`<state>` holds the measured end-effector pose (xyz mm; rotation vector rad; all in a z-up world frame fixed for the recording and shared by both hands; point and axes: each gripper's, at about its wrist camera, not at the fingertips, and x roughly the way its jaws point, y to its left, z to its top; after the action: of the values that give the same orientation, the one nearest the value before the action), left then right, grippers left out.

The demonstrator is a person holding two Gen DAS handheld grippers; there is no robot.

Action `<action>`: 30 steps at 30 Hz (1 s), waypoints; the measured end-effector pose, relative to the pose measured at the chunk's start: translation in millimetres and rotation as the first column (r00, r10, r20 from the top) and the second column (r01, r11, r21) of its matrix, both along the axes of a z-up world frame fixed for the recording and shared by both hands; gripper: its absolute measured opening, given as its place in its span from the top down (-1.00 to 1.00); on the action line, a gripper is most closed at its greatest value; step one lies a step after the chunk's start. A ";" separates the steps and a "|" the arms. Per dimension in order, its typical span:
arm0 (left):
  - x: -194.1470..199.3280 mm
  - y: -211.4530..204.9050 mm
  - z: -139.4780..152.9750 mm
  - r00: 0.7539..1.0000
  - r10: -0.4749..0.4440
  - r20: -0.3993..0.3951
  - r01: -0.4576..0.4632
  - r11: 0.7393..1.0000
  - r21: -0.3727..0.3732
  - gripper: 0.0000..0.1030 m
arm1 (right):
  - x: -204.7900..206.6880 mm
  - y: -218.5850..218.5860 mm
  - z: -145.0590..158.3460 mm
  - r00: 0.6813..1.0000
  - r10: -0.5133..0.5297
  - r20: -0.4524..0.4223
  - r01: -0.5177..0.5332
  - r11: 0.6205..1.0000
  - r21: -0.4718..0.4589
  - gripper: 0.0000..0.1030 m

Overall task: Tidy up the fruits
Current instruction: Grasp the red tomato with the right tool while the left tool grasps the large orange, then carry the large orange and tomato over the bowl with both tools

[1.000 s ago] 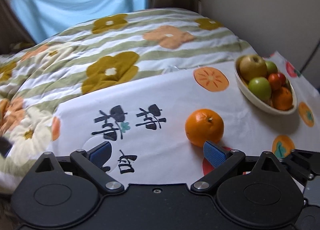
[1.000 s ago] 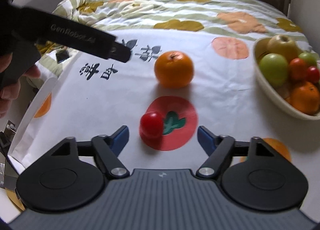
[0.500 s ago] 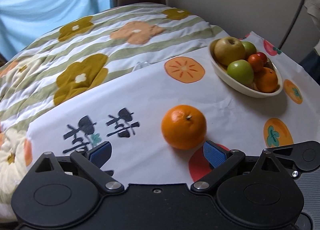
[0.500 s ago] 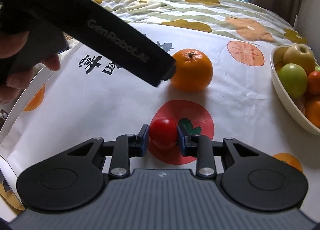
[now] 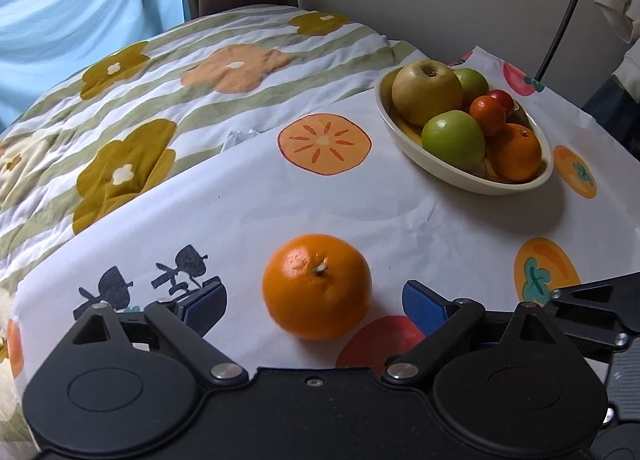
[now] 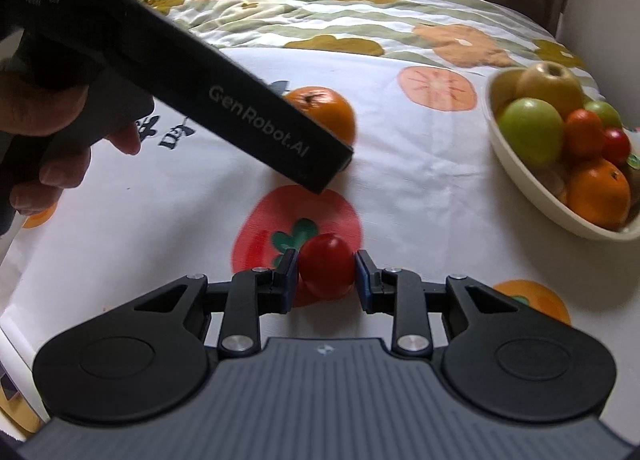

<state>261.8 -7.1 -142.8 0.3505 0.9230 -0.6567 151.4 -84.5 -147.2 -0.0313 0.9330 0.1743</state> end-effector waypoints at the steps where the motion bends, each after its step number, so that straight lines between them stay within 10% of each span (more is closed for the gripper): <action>1: 0.9 -1.2 -1.1 1.000 0.002 0.001 -0.002 1.000 -0.001 -0.84 | 0.8 -3.7 0.4 1.000 -0.008 0.000 0.008 1.000 -0.002 0.13; 11: 4.8 -9.5 -12.7 1.000 0.002 -0.006 -0.002 0.999 0.033 -0.32 | 1.0 -23.8 1.8 0.998 -0.060 0.002 0.060 0.998 0.005 0.13; 30: -24.8 -23.6 24.9 0.996 0.076 0.044 -0.075 0.997 -0.027 -0.29 | 0.1 -86.7 28.7 0.990 -0.134 0.047 0.132 0.991 0.037 0.13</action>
<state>237.0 -30.8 -117.9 0.3054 0.8806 -0.5884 151.5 -171.2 -118.4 0.0574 0.8793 0.0652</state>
